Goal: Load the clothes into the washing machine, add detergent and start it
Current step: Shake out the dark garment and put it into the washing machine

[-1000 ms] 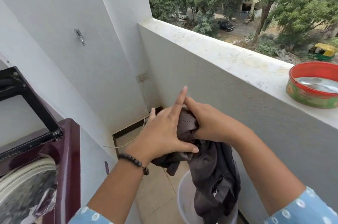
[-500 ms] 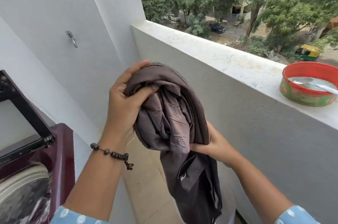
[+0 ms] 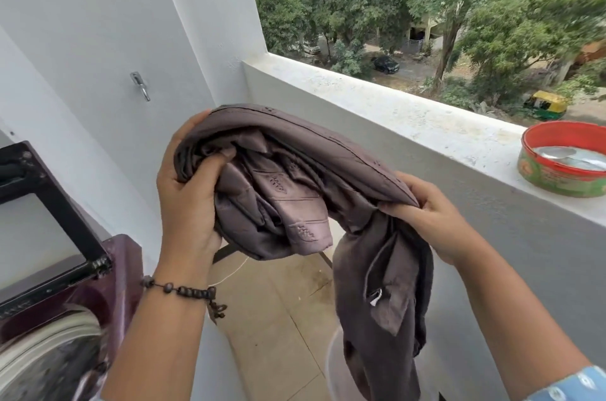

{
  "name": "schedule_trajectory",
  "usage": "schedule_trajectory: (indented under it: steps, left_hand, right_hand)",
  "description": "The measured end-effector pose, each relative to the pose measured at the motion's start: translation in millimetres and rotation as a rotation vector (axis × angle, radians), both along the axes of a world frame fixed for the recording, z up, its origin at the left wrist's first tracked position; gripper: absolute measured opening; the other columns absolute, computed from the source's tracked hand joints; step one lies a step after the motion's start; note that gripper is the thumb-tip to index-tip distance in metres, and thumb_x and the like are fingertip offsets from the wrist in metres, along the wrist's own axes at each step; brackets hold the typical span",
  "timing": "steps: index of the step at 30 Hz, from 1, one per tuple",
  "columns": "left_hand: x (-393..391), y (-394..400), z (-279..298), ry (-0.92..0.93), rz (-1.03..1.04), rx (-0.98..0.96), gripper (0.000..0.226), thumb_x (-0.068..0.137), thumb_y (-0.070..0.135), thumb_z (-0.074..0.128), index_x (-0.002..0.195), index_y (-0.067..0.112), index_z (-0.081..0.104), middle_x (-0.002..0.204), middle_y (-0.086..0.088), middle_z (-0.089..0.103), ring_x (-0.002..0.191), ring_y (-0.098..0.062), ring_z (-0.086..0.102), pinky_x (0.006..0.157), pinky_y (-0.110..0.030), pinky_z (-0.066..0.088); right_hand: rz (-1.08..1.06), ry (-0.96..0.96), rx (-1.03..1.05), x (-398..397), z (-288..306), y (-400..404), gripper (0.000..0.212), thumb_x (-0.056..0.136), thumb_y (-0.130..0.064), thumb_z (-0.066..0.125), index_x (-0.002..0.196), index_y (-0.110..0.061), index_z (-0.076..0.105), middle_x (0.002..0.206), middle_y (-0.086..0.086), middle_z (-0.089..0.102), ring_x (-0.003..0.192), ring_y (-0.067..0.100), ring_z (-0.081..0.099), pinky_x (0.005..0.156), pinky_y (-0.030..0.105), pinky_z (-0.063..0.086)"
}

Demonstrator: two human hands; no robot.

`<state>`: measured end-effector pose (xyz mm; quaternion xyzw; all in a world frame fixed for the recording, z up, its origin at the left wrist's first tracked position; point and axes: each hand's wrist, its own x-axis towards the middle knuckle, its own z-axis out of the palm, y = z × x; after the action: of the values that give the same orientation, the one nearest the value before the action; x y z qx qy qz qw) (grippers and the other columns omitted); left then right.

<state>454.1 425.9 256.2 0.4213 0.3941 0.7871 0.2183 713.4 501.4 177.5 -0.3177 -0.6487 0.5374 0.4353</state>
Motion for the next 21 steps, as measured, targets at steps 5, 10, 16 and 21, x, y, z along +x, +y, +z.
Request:
schedule_trajectory:
  steps: [5,10,16,21]
  left_hand:
    - [17,2,-3,0.042,-0.090,-0.021,0.038,0.081,-0.009,0.060,0.107,0.017,0.067,0.099,0.012,0.075,0.098,-0.005,0.069,0.084,-0.016,0.052]
    - [18,5,-13,-0.023,-0.182,-0.057,0.039,0.078,-0.006,0.062,0.106,0.020,0.071,0.103,0.002,0.075,0.099,-0.014,0.068,0.086,-0.026,0.055]
    - [3,0,-29,-0.050,-0.251,-0.173,0.041,0.087,-0.013,0.058,0.112,0.019,0.066,0.103,0.006,0.075,0.099,-0.009,0.068,0.084,-0.020,0.055]
    - [-9,-3,-57,-0.215,-0.169,-0.305,0.045,0.083,0.007,0.072,0.126,0.001,0.061,0.120,-0.013,0.069,0.114,-0.025,0.065,0.100,-0.039,0.051]
  right_hand:
    - [0.261,0.041,-0.077,-47,-7,-39,0.069,0.067,-0.034,0.084,0.128,-0.035,0.051,0.127,-0.010,0.063,0.120,0.012,0.059,0.097,0.029,0.049]
    - [0.300,0.027,-0.108,-64,-29,-48,0.106,0.060,-0.038,0.091,0.142,-0.043,0.025,0.138,-0.029,0.048,0.132,-0.001,0.046,0.100,0.016,0.042]
    - [-0.076,0.204,-0.101,-69,-44,-42,0.050,0.073,0.005,0.062,0.119,-0.013,0.063,0.118,0.009,0.069,0.111,0.023,0.064,0.098,0.040,0.049]
    - [0.104,0.329,-0.158,-58,-21,-40,0.054,0.075,0.003,0.057,0.128,-0.006,0.054,0.115,0.007,0.068,0.104,0.017,0.065,0.085,0.026,0.053]
